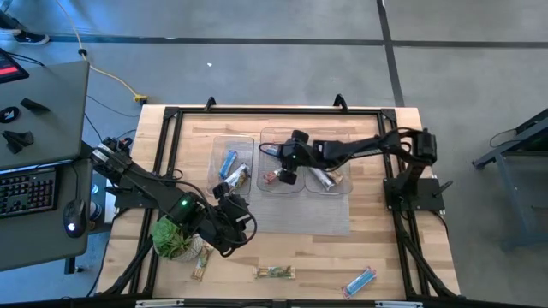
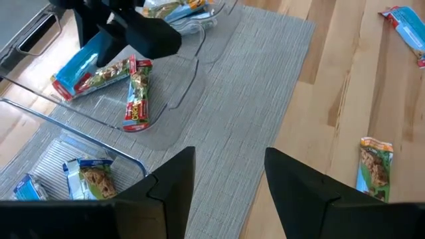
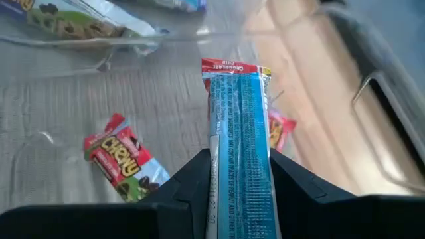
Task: Pick and place Granola Bars by type
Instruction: Put the red granola bar into the middle transparent bin
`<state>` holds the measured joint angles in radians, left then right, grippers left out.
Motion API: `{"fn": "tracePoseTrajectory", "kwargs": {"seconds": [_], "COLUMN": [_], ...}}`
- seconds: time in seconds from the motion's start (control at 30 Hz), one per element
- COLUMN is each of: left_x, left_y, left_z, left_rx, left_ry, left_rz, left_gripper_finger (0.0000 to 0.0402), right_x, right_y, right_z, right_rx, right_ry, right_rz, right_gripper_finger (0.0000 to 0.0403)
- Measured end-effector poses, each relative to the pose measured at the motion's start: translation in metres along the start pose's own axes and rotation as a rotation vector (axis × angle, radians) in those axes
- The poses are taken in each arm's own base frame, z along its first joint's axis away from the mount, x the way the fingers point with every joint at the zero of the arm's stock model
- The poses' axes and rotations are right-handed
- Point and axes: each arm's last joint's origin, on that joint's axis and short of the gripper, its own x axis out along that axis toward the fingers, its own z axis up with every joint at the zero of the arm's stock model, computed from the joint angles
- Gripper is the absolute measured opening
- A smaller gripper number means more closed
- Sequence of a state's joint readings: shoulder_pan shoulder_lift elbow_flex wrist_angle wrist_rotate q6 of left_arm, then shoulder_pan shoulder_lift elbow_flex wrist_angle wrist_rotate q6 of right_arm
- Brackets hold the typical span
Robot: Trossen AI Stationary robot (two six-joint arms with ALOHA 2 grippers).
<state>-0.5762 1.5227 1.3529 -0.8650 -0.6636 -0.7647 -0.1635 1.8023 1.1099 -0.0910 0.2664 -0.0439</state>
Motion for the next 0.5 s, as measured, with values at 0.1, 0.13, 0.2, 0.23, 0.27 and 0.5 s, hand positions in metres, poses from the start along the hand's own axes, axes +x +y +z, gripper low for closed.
{"fn": "tracePoseTrajectory", "kwargs": {"seconds": [0.1,0.13,0.2,0.23,0.27,0.5], "left_x": [0.000,0.000,0.000,0.000,0.000,0.000], "left_y": [0.000,0.000,0.000,0.000,0.000,0.000], "left_z": [0.000,0.000,0.000,0.000,0.000,0.000], "left_rx": [0.000,0.000,0.000,0.000,0.000,-0.002], "left_ry": [-0.001,-0.001,0.000,0.000,0.000,0.000], "left_rz": [0.000,0.000,0.000,0.000,0.000,0.000], "left_gripper_finger": [0.0176,0.0176,0.0176,0.0176,0.0176,0.0176], "right_x": [0.002,0.003,0.003,0.004,0.004,0.004], "right_y": [-0.006,-0.008,-0.011,-0.012,-0.013,-0.015], "right_z": [-0.002,-0.002,-0.002,-0.002,-0.002,-0.001], "right_rx": [0.045,0.058,0.059,0.048,0.036,0.009], "right_ry": [0.013,0.013,0.014,0.015,0.016,0.003], "right_rz": [0.044,0.050,0.050,0.048,0.047,0.044], "right_gripper_finger": [0.0115,0.0116,0.0121,0.0124,0.0128,0.0161]}}
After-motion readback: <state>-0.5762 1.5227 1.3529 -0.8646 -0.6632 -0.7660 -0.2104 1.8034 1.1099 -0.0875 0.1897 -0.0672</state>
